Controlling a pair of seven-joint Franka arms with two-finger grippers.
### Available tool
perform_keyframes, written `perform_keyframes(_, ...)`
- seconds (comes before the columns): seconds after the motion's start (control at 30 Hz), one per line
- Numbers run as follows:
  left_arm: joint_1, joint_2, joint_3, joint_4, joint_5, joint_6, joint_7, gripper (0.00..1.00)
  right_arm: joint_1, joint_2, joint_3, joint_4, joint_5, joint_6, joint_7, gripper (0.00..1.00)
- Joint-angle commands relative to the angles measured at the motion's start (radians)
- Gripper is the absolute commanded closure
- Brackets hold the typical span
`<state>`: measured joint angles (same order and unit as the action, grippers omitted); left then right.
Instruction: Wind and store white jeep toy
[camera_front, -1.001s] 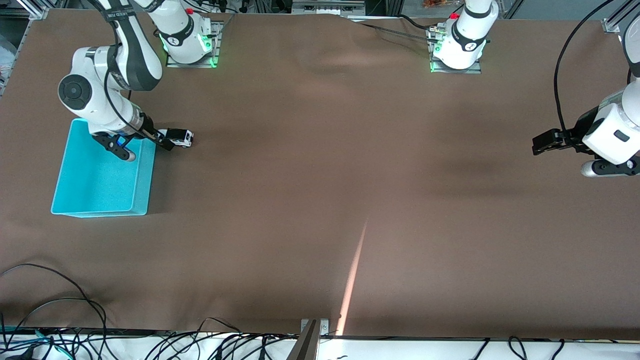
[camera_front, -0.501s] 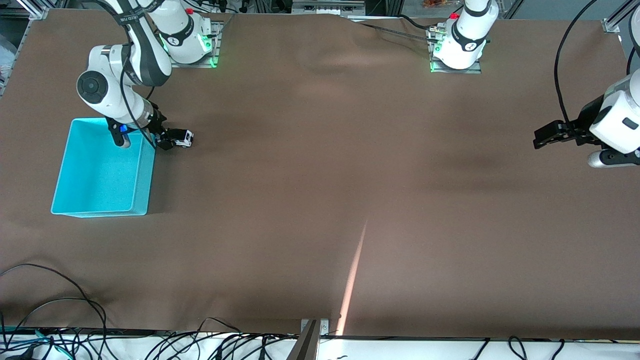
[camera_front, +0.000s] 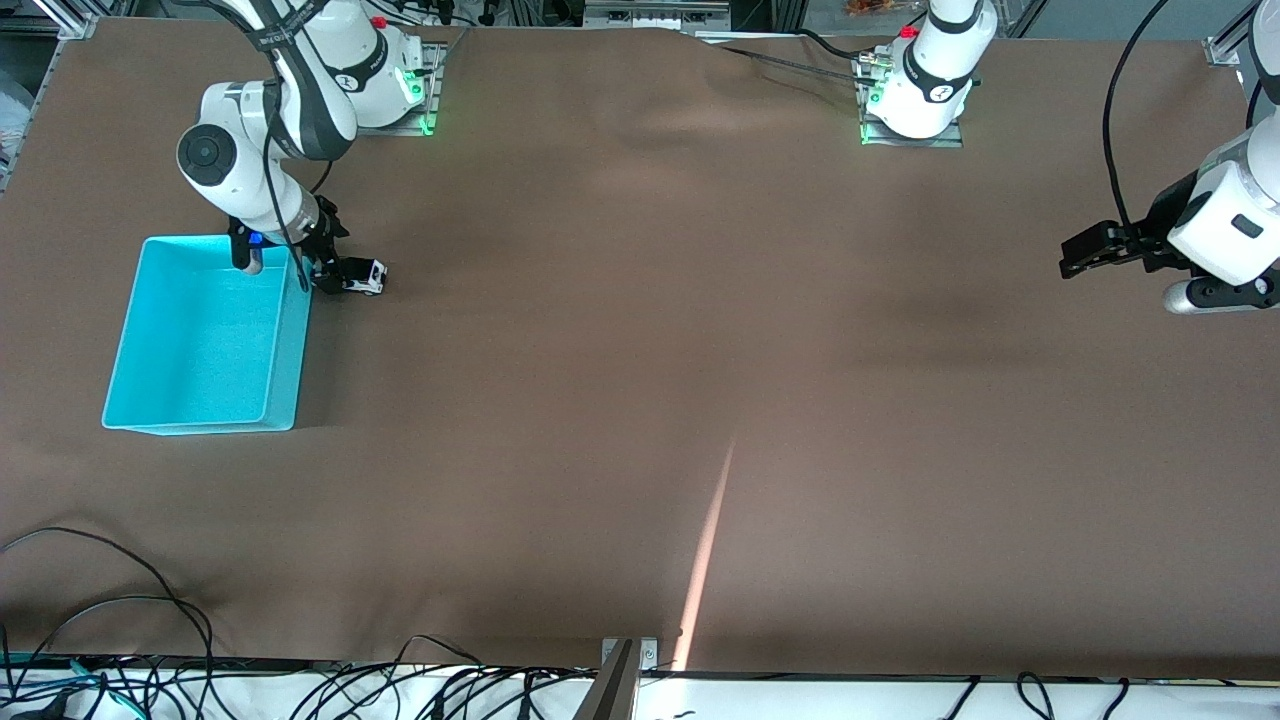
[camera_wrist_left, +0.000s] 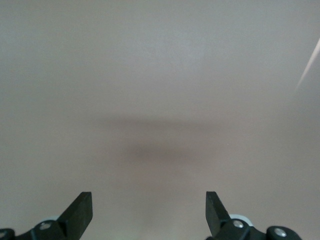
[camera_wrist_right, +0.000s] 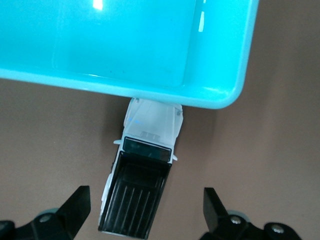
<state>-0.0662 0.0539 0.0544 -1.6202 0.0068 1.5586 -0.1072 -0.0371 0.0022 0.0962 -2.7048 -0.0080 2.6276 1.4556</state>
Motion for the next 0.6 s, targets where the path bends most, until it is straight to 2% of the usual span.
perform_keyframes(0.0, -0.009, -0.014, 0.016, -0.012, -0.024, 0.011, 0.023, 0.0, -0.003, -0.036, 0.005, -0.088, -0.027, 0.104, 0.054, 0.0)
perform_keyframes(0.57, 0.009, 0.009, 0.013, 0.017, -0.036, 0.012, 0.015, 0.0, -0.029, 0.03, 0.003, -0.085, -0.027, 0.209, 0.054, 0.0)
